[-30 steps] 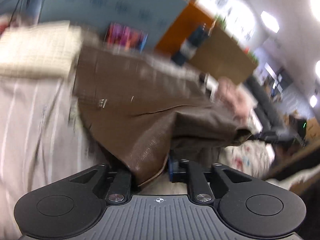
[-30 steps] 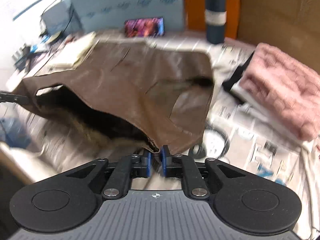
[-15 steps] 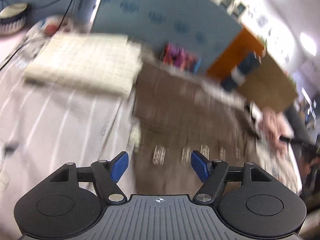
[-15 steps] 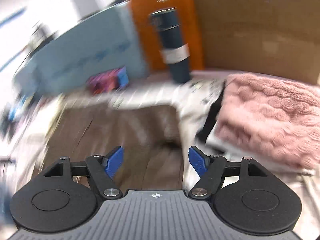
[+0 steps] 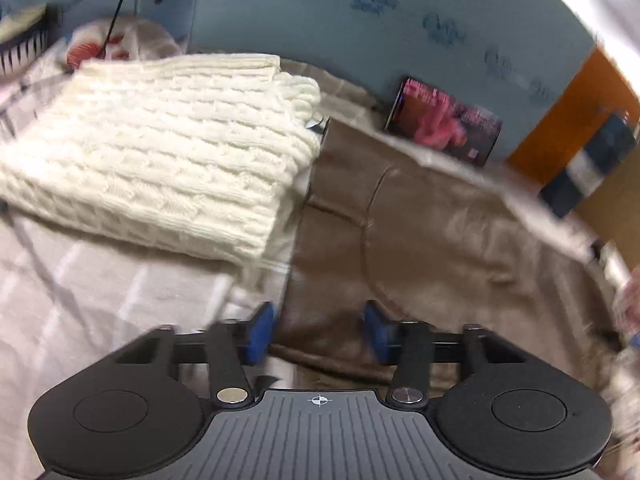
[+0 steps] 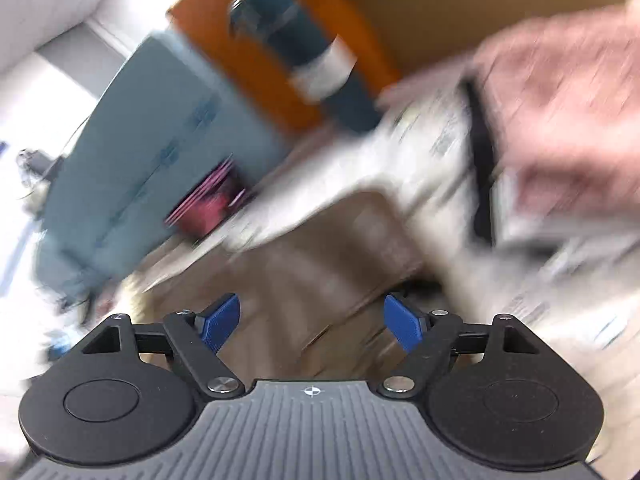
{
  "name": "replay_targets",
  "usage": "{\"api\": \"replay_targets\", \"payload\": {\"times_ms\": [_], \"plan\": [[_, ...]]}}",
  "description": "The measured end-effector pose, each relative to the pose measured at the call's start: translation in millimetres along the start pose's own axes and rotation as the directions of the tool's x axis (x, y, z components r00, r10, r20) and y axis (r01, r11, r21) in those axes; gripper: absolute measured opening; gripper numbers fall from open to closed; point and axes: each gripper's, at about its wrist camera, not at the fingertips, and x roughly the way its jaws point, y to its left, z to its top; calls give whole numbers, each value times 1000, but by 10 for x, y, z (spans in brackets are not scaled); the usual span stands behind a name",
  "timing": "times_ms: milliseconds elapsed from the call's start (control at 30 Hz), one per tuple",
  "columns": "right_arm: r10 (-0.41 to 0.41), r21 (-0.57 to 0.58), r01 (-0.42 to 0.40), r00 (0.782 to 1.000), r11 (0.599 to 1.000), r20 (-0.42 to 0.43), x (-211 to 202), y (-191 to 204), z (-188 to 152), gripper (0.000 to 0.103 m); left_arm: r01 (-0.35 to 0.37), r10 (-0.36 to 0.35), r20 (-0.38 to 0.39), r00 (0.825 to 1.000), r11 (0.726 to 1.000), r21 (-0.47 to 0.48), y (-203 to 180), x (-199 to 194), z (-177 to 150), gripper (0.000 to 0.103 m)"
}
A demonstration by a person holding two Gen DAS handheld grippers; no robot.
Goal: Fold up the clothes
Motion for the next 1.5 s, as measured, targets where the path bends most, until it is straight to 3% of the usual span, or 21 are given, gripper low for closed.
{"api": "replay_targets", "payload": {"times_ms": [100, 300, 333, 367, 400, 433, 500, 600, 733, 800, 833, 933, 1033, 1067, 1167, 1233, 1333, 1400, 1433, 1467, 1500], "plan": [[40, 33, -37, 995, 999, -86, 220, 76, -87, 78, -34, 34, 22, 999, 999, 23, -2, -72, -20, 9], [111, 83, -95, 969, 992, -222, 618, 221, -244, 71, 3, -3, 27, 1000, 1000, 27, -8, -207, -65, 5], [107, 69, -93, 966, 993, -235, 648, 247, -272, 58, 9, -9, 24, 1000, 1000, 24, -6, -214, -72, 5], [102, 57, -91, 964, 994, -245, 672, 269, -298, 38, 15, -15, 21, 1000, 1000, 21, -4, -222, -80, 4], [87, 48, -78, 969, 996, -232, 647, 261, -292, 27, 18, -18, 19, 1000, 1000, 12, 4, -224, -86, 4], [72, 40, -65, 973, 997, -218, 622, 252, -285, 9, 23, -23, 19, 1000, 1000, -2, 14, -237, -92, 4], [42, 24, -38, 981, 999, -190, 572, 236, -273, 3, 40, -40, 18, 999, 999, -23, 20, -286, -109, 3], [30, 21, -27, 987, 999, -156, 456, 185, -188, 3, 41, -41, -5, 999, 999, -6, -5, -326, -157, 3], [-17, -56, 4, 973, 998, -232, 492, 211, -156, 9, -80, 81, -31, 996, 996, 46, -13, -194, -233, 3], [-40, -75, 22, 968, 997, -248, 478, 204, -154, 35, -78, 80, -32, 996, 996, 49, 1, -232, -291, 7], [-29, -71, 14, 975, 997, -222, 412, 177, -142, 54, -70, 72, -34, 997, 996, 49, 10, -262, -325, 7], [-50, -110, 32, 985, 993, -163, 227, 125, -104, 63, -46, 48, -39, 998, 998, 50, 37, -351, -427, 14], [-87, -218, 50, 983, 975, -164, 119, 101, -92, 64, -21, 23, -44, 999, 999, 50, 64, -441, -529, 23], [-83, -254, 36, 980, 966, -178, 100, 101, -101, 64, -13, 15, -45, 999, 999, 50, 73, -471, -563, 31], [17, -292, -97, 964, 952, -267, 82, 153, -184, 66, 12, -9, -50, 999, 999, 50, 100, -560, -665, 62], [51, -319, -160, 945, 934, -323, 104, 205, -278, 67, 28, -25, -54, 998, 998, 50, 118, -620, -733, 67], [40, -369, -190, 925, 910, -378, 212, 317, -446, 66, 52, -48, -60, 997, 997, 60, 124, -677, -841, 67], [19, -395, -193, 914, 898, -405, 302, 375, -566, 66, 62, -57, -58, 997, 993, 104, 57, -631, -927, 60], [5, -406, -191, 909, 894, -416, 350, 400, -630, 62, 51, -46, -44, 998, 990, 134, 16, -634, -950, 51], [-18, -423, -177, 908, 889, -418, 386, 431, -701, 55, 32, -27, -31, 999, 987, 160, -23, -643, -962, 31], [-28, -439, -167, 914, 883, -404, 385, 440, -761, 53, 13, -9, -18, 1000, 982, 187, -62, -652, -973, 21]]}}
